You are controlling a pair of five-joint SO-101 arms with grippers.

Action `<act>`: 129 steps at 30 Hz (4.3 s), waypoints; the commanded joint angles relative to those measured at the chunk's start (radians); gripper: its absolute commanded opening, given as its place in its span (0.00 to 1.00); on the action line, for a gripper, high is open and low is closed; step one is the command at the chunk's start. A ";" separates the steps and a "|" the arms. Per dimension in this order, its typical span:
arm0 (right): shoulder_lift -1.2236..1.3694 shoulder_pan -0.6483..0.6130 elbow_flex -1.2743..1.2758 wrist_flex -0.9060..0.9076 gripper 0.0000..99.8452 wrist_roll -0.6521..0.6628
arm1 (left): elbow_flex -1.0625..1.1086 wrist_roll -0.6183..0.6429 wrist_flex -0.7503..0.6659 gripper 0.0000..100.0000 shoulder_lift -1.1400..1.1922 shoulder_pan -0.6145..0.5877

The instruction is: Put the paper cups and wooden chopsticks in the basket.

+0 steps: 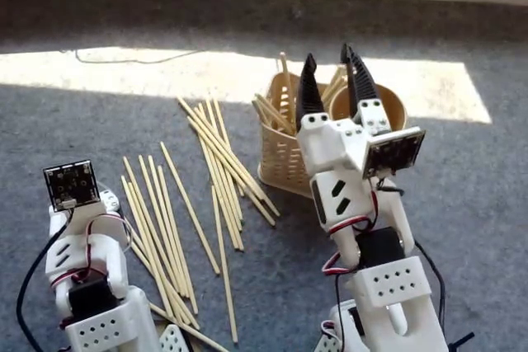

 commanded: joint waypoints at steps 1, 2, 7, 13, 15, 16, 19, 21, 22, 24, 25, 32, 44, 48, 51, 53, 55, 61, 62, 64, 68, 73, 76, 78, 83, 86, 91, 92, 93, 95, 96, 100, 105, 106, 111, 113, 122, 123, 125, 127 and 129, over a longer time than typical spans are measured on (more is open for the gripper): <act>-0.094 -0.038 -0.036 0.202 0.18 0.003 | -0.004 -0.006 -0.021 0.02 -0.008 0.016; -0.107 -0.054 -0.053 0.239 0.18 0.003 | -0.004 -0.006 -0.021 0.02 -0.008 0.016; -0.108 -0.151 -0.125 0.435 0.18 0.011 | -0.004 -0.006 -0.021 0.02 -0.008 0.015; -0.108 -0.278 -0.216 0.708 0.18 0.011 | -0.005 -0.006 -0.023 0.02 -0.008 0.005; -0.108 -0.351 -0.242 0.822 0.18 0.011 | -0.005 -0.002 -0.025 0.02 -0.008 -0.027; -0.108 -0.397 -0.249 0.881 0.18 0.011 | -0.005 -0.002 -0.025 0.02 -0.008 -0.039; -0.108 -0.539 -0.249 1.046 0.18 0.011 | -0.005 -0.002 -0.025 0.02 -0.008 -0.051; -0.110 -0.624 -0.246 1.122 0.18 0.009 | -0.005 -0.002 -0.025 0.02 -0.008 -0.051; -0.110 -0.665 -0.246 1.153 0.18 0.005 | -0.005 -0.002 -0.025 0.02 -0.008 -0.051; -0.110 -0.722 -0.220 1.205 0.18 0.003 | -0.005 -0.002 -0.025 0.02 -0.008 -0.051; -0.110 -0.745 -0.202 1.221 0.18 0.002 | -0.005 -0.002 -0.025 0.02 -0.008 -0.051; -0.110 -0.874 -0.041 1.182 0.18 -0.083 | 0.005 0.002 -0.061 0.02 -0.008 -0.093; -0.108 -1.086 0.113 1.081 0.18 -0.190 | 0.036 0.103 -0.163 0.02 -0.007 -0.189; -0.102 -1.150 0.114 1.079 0.18 -0.230 | 0.050 0.104 -0.195 0.02 -0.007 -0.189; -0.031 -1.171 0.114 1.053 0.18 -0.261 | 0.050 0.104 -0.193 0.02 -0.007 -0.189; 0.058 -1.171 0.114 1.001 0.18 -0.273 | 0.050 0.104 -0.193 0.02 -0.007 -0.189; 0.154 -1.171 0.110 0.952 0.18 -0.275 | 0.050 0.104 -0.193 0.02 -0.007 -0.191; 0.326 -1.175 0.105 0.886 0.18 -0.298 | 0.050 0.104 -0.193 0.02 -0.007 -0.191; 0.337 -1.175 0.105 0.878 0.18 -0.295 | 0.050 0.104 -0.193 0.02 -0.007 -0.191; 0.363 -1.175 0.104 0.866 0.18 -0.293 | 0.050 0.104 -0.193 0.02 -0.007 -0.191; 0.406 -1.175 0.102 0.839 0.18 -0.293 | 0.050 0.104 -0.193 0.02 -0.007 -0.191; 0.458 -1.176 0.048 0.832 0.18 -0.293 | 0.050 0.104 -0.193 0.02 -0.007 -0.191; 0.476 -1.176 0.030 0.832 0.18 -0.299 | 0.050 0.104 -0.193 0.02 -0.007 -0.191; 0.475 -1.178 0.030 0.834 0.18 -0.301 | 0.050 0.104 -0.193 0.02 -0.007 -0.191; 0.437 -1.178 -0.024 0.915 0.18 -0.376 | 0.050 0.104 -0.193 0.02 -0.007 -0.191; 0.420 -1.193 -0.041 0.935 0.18 -0.393 | 0.050 0.104 -0.193 0.02 -0.008 -0.191; 0.441 -1.236 -0.048 0.934 0.18 -0.396 | 0.050 0.104 -0.195 0.02 -0.008 -0.191; 0.450 -1.239 -0.048 0.934 0.18 -0.394 | 0.050 0.104 -0.195 0.02 -0.008 -0.191; 0.464 -1.241 -0.048 0.932 0.17 -0.394 | 0.050 0.104 -0.195 0.02 -0.008 -0.191; 0.501 -1.241 -0.048 0.931 0.14 -0.393 | 0.050 0.104 -0.195 0.02 -0.008 -0.191; 0.522 -1.241 -0.048 0.931 0.13 -0.394 | 0.050 0.104 -0.195 0.02 -0.008 -0.191; 0.549 -1.237 -0.050 0.914 0.12 -0.393 | 0.050 0.104 -0.195 0.02 -0.008 -0.191; 0.539 -1.237 -0.050 0.914 0.12 -0.393 | 0.050 0.104 -0.195 0.02 -0.008 -0.191; 0.539 -1.237 -0.050 0.914 0.12 -0.393 | 0.050 0.104 -0.195 0.02 -0.008 -0.191; 0.532 -1.236 -0.047 0.914 0.12 -0.399 | 0.048 0.104 -0.195 0.02 -0.008 -0.193; 0.532 -1.234 -0.047 0.914 0.12 -0.402 | 0.044 0.107 -0.195 0.02 -0.008 -0.222; 0.530 -1.236 -0.048 0.915 0.12 -0.457 | 0.048 0.215 -0.265 0.02 -0.008 -0.364; 0.530 -1.236 -0.048 0.915 0.12 -0.457 | 0.048 0.215 -0.265 0.02 -0.008 -0.371; 0.530 -1.236 -0.048 0.915 0.12 -0.457 | 0.048 0.215 -0.265 0.02 -0.008 -0.372; 0.530 -1.236 -0.047 0.915 0.12 -0.457 | 0.048 0.215 -0.265 0.02 -0.008 -0.372; 0.530 -1.236 -0.045 0.917 0.12 -0.457 | 0.048 0.215 -0.265 0.02 -0.008 -0.372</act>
